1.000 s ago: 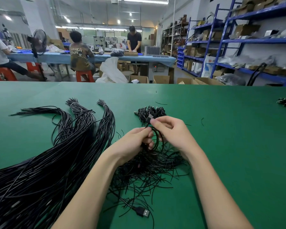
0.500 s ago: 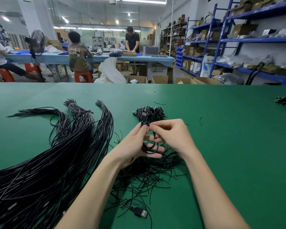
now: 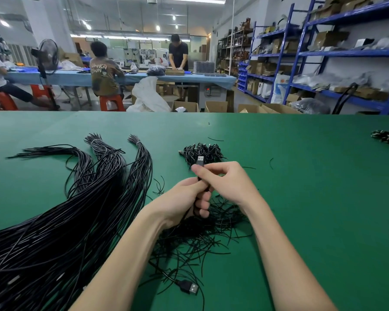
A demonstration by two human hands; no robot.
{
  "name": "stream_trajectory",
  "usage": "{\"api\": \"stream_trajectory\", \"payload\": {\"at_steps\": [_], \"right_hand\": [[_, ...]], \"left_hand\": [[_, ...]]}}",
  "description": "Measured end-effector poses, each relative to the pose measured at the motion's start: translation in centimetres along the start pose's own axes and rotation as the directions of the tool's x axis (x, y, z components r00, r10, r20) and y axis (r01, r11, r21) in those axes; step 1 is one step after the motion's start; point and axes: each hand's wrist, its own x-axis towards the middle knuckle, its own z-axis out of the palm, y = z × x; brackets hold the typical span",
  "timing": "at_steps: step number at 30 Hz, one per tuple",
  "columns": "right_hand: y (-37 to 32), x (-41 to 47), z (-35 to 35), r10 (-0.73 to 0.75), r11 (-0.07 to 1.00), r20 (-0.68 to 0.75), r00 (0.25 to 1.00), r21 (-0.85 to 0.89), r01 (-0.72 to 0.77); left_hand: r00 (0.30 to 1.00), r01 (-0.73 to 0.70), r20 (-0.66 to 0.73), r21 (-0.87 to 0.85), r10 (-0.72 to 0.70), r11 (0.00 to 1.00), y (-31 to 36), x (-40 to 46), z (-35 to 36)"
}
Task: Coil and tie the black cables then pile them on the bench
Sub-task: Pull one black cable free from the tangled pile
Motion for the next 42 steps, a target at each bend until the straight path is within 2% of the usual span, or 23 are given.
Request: {"api": "stream_trajectory", "payload": {"at_steps": [3, 5, 8, 11, 13, 16, 19, 21, 24, 29, 31, 34, 35, 36, 37, 38, 39, 40, 42], "right_hand": [[0.2, 0.1, 0.6, -0.006, 0.997, -0.042, 0.999, -0.072, 0.003], [0.4, 0.2, 0.5, 0.011, 0.998, -0.060, 0.998, -0.064, -0.015], [0.6, 0.3, -0.1, 0.069, 0.997, -0.065, 0.995, -0.016, -0.070], [1.0, 0.3, -0.4, 0.124, 0.991, -0.062, 0.990, 0.064, -0.120], [1.2, 0.5, -0.3, 0.115, 0.993, -0.095, 0.989, 0.026, -0.113], [1.4, 0.6, -0.4, 0.078, 0.995, -0.123, 0.989, -0.058, -0.086], [1.7, 0.4, -0.8, 0.059, 0.995, -0.118, 0.991, -0.070, -0.067], [1.9, 0.3, -1.0, 0.052, 0.997, -0.117, 0.992, -0.050, -0.058], [2.1, 0.3, -1.0, 0.072, 0.997, -0.098, 0.993, 0.048, -0.068], [2.1, 0.5, -1.0, 0.182, 0.927, -0.090, 0.979, 0.348, -0.140], [1.9, 0.6, -0.8, 0.233, 0.900, -0.102, 0.967, 0.399, -0.175], [2.0, 0.5, -1.1, 0.268, 0.797, -0.013, 0.963, 0.565, -0.214], [2.2, 0.4, -1.4, 0.276, 0.816, -0.005, 0.961, 0.529, -0.232], [2.5, 0.3, -1.8, 0.265, 0.900, -0.020, 0.964, 0.363, -0.240], [3.0, 0.2, -2.1, 0.231, 0.970, -0.041, 0.972, 0.086, -0.227], [3.3, -0.1, -2.3, 0.195, 0.961, -0.027, 0.980, -0.196, -0.196], [3.5, -0.3, -2.3, 0.195, 0.899, 0.026, 0.980, -0.404, -0.168], [3.4, -0.5, -2.0, 0.227, 0.839, 0.085, 0.970, -0.523, -0.151], [2.9, -0.8, -0.9, 0.295, 0.761, 0.130, 0.947, -0.630, -0.151]], "left_hand": [[0.999, 0.033, -0.001, 0.006, -0.033, 0.999, 0.0, 0.0, 0.4], [0.998, 0.065, 0.028, -0.073, -0.063, 0.995, 0.0, 0.0, 0.6], [0.985, 0.149, 0.113, -0.217, -0.127, 0.965, 0.2, 0.2, 0.8], [0.986, 0.167, 0.066, -0.265, -0.154, 0.950, 0.1, 0.7, 0.7], [0.990, 0.137, -0.007, -0.265, -0.144, 0.955, 0.0, 0.8, 0.5], [0.992, 0.073, -0.091, -0.148, -0.087, 0.986, -0.2, 0.7, 0.4], [0.996, 0.047, -0.073, -0.070, -0.052, 0.996, -0.1, 0.5, 0.5], [0.998, 0.044, -0.040, -0.093, -0.048, 0.995, 0.0, 0.4, 0.4], [0.997, 0.076, -0.014, -0.184, -0.080, 0.980, -0.1, 0.4, 0.0], [0.991, 0.107, -0.058, -0.219, -0.122, 0.970, -0.2, 0.6, -0.8], [0.988, 0.100, -0.092, -0.250, -0.127, 0.963, -0.4, 0.8, -1.0], [0.971, 0.055, -0.199, -0.343, -0.130, 0.938, -0.8, 1.2, -1.3], [0.963, 0.034, -0.236, -0.379, -0.132, 0.925, -0.9, 1.2, -1.5], [0.954, 0.016, -0.267, -0.414, -0.139, 0.910, -1.0, 1.3, -1.7], [0.946, 0.004, -0.289, -0.447, -0.148, 0.895, -1.1, 1.3, -1.9], [0.941, -0.004, -0.301, -0.474, -0.157, 0.881, -1.2, 1.4, -2.0], [0.938, -0.010, -0.306, -0.493, -0.163, 0.870, -1.2, 1.4, -2.1], [0.937, -0.013, -0.307, -0.505, -0.166, 0.863, -1.3, 1.4, -2.1], [0.937, -0.016, -0.306, -0.519, -0.168, 0.855, -1.4, 1.5, -2.1]]}}
